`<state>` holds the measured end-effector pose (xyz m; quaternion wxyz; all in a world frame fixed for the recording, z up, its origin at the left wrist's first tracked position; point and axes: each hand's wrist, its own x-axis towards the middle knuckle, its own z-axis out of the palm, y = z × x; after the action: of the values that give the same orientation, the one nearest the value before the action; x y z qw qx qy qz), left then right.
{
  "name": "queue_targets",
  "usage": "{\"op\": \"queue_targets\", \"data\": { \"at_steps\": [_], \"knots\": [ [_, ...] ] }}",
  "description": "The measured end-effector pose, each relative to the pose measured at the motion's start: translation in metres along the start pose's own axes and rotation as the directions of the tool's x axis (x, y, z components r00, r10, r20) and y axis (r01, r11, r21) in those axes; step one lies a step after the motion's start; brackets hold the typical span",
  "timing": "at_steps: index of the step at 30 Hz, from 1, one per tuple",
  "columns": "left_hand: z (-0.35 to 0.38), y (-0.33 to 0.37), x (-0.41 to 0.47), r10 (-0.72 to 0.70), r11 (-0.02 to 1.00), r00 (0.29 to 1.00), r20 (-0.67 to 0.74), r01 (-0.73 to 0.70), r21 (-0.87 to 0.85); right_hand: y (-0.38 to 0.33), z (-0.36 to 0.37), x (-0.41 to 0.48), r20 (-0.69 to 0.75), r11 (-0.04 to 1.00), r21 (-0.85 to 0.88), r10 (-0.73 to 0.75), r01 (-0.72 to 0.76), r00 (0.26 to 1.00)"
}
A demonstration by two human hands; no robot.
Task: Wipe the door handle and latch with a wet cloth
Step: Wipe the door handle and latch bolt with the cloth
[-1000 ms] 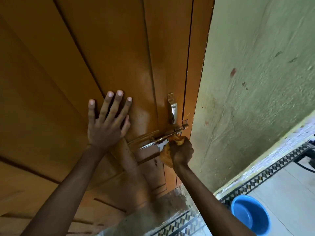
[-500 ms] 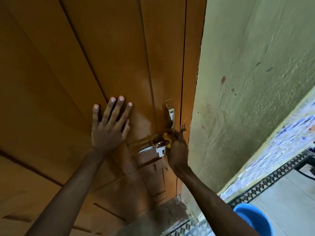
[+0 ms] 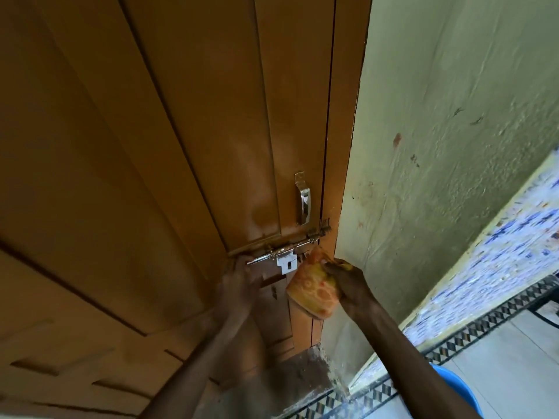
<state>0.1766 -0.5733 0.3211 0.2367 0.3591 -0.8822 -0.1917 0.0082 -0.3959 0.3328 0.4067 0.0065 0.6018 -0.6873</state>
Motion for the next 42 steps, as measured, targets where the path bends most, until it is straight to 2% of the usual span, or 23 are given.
{"op": "queue_targets", "data": {
  "at_steps": [1, 2, 6, 11, 18, 22, 23, 25, 27, 29, 31, 33, 37, 40, 42],
  "knots": [
    [0.004, 0.001, -0.003, -0.117, 0.987, 0.993, 0.002, 0.117, -0.114, -0.001, -0.008, -0.001, 0.063, 0.986, 0.140, 0.081, -0.089, 0.995],
    [0.008, 0.001, -0.003, -0.172, 0.968, 0.985, -0.019, 0.165, -0.190, 0.000, -0.014, -0.003, 0.114, 0.960, 0.233, 0.131, -0.154, 0.985],
    [0.011, 0.006, 0.006, -0.264, 0.942, 0.964, -0.039, 0.248, -0.225, 0.003, -0.028, -0.004, 0.142, 0.915, 0.321, 0.207, -0.243, 0.968],
    [0.008, 0.011, 0.014, -0.391, 0.876, 0.918, -0.068, 0.348, -0.335, 0.000, -0.038, -0.006, 0.069, 0.894, 0.391, 0.206, -0.217, 0.976],
    [0.018, 0.031, 0.009, -0.438, 0.883, 0.883, -0.168, 0.388, -0.263, 0.010, -0.052, -0.005, -0.016, 0.904, 0.417, 0.114, -0.097, 0.993],
    [0.023, 0.037, 0.007, -0.444, 0.877, 0.875, -0.194, 0.381, -0.292, 0.017, -0.049, 0.001, -0.018, 0.935, 0.340, 0.112, -0.099, 0.994],
    [0.024, 0.039, 0.007, -0.460, 0.866, 0.865, -0.199, 0.389, -0.314, 0.020, -0.046, 0.003, -0.056, 0.956, 0.286, 0.093, -0.073, 0.994],
    [0.026, 0.041, 0.007, -0.483, 0.845, 0.849, -0.214, 0.388, -0.368, 0.023, -0.037, 0.008, -0.131, 0.992, 0.124, 0.036, -0.020, 0.991],
    [0.025, 0.042, 0.007, -0.486, 0.842, 0.847, -0.213, 0.389, -0.375, 0.026, -0.026, 0.013, -0.144, 0.993, -0.115, -0.050, 0.033, 0.988],
    [0.023, 0.041, 0.007, -0.485, 0.846, 0.848, -0.213, 0.394, -0.360, 0.028, -0.016, 0.019, -0.096, 0.955, -0.286, -0.108, 0.077, 0.989],
    [0.023, 0.036, 0.006, -0.458, 0.863, 0.861, -0.220, 0.372, -0.340, 0.030, -0.007, 0.025, -0.022, 0.939, -0.335, -0.086, 0.074, 0.996],
    [0.022, 0.033, 0.005, -0.424, 0.889, 0.879, -0.220, 0.357, -0.285, 0.031, -0.007, 0.032, 0.035, 0.959, -0.284, -0.007, 0.017, 0.999],
    [0.011, 0.028, 0.001, -0.328, 0.944, 0.926, -0.186, 0.327, -0.037, 0.030, -0.025, 0.041, 0.191, 0.989, -0.111, 0.121, -0.101, 0.974],
    [0.016, 0.019, -0.013, -0.204, 0.978, 0.965, -0.166, 0.192, -0.085, 0.030, -0.033, 0.043, 0.280, 0.966, 0.009, 0.247, -0.260, 0.928],
    [0.021, 0.014, -0.021, -0.251, 0.955, 0.956, -0.149, 0.220, -0.199, 0.026, -0.029, 0.042, 0.316, 0.941, 0.058, 0.299, -0.333, 0.900]
  ]
}}
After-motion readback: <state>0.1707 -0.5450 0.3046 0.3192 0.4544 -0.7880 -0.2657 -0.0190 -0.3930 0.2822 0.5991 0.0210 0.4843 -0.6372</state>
